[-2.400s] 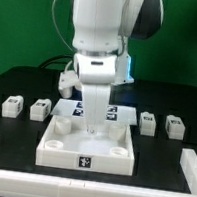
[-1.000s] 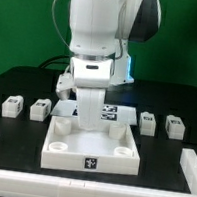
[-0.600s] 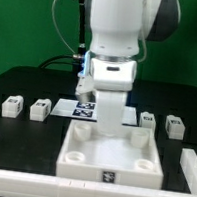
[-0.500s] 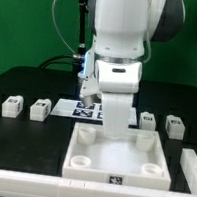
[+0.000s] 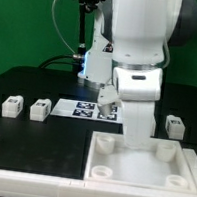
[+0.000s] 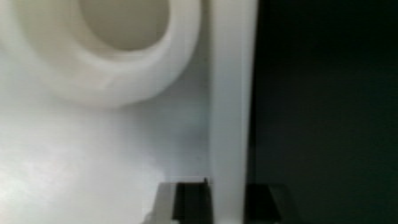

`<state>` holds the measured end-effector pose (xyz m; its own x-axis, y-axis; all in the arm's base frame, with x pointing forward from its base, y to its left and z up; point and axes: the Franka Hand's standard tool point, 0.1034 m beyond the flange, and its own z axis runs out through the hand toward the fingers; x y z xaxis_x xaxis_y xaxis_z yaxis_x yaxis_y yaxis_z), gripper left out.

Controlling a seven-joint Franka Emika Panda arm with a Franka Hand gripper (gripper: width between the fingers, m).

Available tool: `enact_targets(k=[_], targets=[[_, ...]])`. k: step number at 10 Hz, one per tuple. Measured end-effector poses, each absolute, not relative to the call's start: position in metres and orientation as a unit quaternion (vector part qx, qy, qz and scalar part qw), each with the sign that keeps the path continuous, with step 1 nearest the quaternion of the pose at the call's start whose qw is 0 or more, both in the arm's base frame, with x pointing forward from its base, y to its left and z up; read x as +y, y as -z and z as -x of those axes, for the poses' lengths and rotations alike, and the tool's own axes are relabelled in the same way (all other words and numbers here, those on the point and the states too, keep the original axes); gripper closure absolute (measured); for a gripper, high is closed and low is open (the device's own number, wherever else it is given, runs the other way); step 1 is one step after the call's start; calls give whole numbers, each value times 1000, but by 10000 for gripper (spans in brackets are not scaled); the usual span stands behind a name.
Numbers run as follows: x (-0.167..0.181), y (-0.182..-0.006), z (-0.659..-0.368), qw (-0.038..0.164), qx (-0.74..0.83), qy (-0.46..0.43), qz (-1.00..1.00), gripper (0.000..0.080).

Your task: Assemble one leg

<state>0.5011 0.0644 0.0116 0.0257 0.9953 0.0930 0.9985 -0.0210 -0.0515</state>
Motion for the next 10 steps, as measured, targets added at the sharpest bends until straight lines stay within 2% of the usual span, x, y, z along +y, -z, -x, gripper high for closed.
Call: enact_targets(k=[5,6,7,8,9,10], targets=[[63,-10,-503,52,-700,20,712,736],[62,-9,-503,52,-699,19,713,666],[62,-9,-503,52,-699,19,713,528],[62,-9,-503,52,-699,19,713,528],[62,-9,-503,52,-699,19,713,345],[62,-9,-503,52,-699,19,713,223]])
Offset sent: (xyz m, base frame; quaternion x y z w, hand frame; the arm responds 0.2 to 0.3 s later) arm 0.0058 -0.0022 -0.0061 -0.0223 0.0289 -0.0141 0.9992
